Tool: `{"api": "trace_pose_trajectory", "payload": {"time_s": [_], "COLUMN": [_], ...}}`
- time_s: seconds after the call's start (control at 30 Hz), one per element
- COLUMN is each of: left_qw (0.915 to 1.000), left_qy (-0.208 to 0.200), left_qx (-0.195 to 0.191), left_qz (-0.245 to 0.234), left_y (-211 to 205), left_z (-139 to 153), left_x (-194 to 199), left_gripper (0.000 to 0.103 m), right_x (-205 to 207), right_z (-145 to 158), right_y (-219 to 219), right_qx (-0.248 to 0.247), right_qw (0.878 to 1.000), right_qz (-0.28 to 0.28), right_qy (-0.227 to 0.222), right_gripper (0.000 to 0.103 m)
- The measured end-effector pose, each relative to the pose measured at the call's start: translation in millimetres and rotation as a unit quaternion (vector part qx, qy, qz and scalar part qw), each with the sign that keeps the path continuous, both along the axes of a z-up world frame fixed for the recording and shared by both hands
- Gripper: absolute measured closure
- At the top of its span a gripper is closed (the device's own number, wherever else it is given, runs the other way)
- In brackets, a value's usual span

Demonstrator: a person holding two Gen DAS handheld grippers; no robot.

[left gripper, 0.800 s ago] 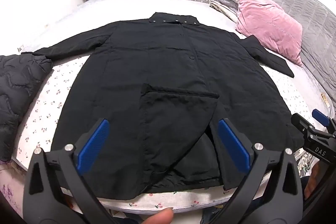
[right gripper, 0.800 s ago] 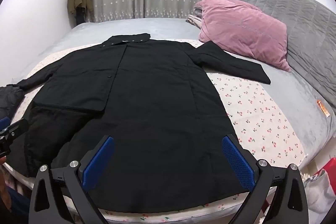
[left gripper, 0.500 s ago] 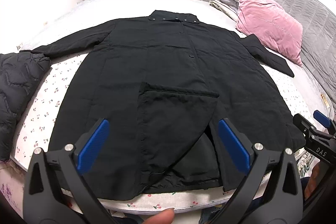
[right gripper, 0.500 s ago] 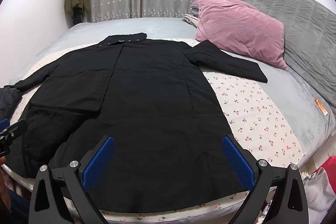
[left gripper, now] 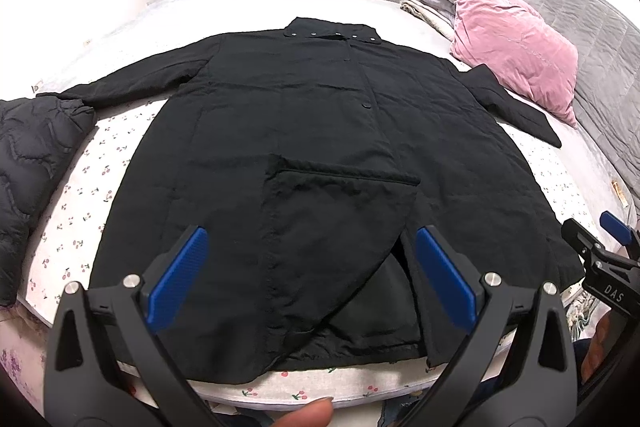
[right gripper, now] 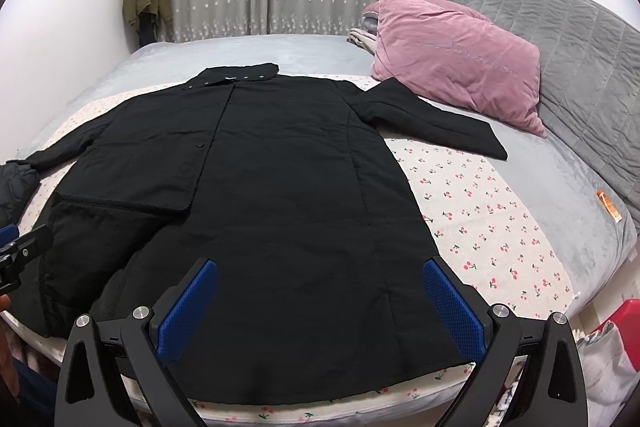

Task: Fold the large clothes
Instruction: 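Position both grippers open over the black coat's hem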

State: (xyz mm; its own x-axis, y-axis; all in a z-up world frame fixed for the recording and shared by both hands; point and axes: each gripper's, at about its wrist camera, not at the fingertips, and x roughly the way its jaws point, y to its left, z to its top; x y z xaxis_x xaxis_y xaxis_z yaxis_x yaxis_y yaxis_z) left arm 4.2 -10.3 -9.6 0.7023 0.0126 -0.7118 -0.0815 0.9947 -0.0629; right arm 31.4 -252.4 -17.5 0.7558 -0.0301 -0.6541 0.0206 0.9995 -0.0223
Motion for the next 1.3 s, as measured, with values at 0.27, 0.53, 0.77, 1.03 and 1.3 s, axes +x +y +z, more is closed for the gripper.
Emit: {"api": "trace_pose_trajectory", "payload": {"time_s": [0.27, 0.53, 0.77, 1.03, 1.3], "left_qw": [1.0000, 0.9999, 0.9987, 0.9586, 0.9362], "left_qy": [-0.007, 0.000, 0.017, 0.040, 0.039], "left_qx": [0.001, -0.014, -0.047, -0.267, -0.142], "left_qz": [0.005, 0.000, 0.009, -0.091, -0.319], "left_y": [5, 9, 21, 10, -87], "left_z": [-1, -7, -23, -52, -19], "left_x": [3, 11, 29, 42, -40], "left_gripper": [0.000, 0.000, 0.000, 0.000, 0.000], "right_x": [1, 0, 2, 3, 0], "right_z": [0, -1, -6, -11, -14], "right_y": [0, -3, -10, -19, -35], "right_qx": [-0.005, 0.002, 0.027, 0.054, 0.084], "right_qw": [1.000, 1.000, 1.000, 0.998, 0.996], "right_qz": [-0.002, -0.001, 0.000, 0.002, -0.004], "right_qy": [0.004, -0.003, -0.008, 0.015, 0.019], "right_gripper": [0.000, 0.000, 0.000, 0.000, 0.000]}}
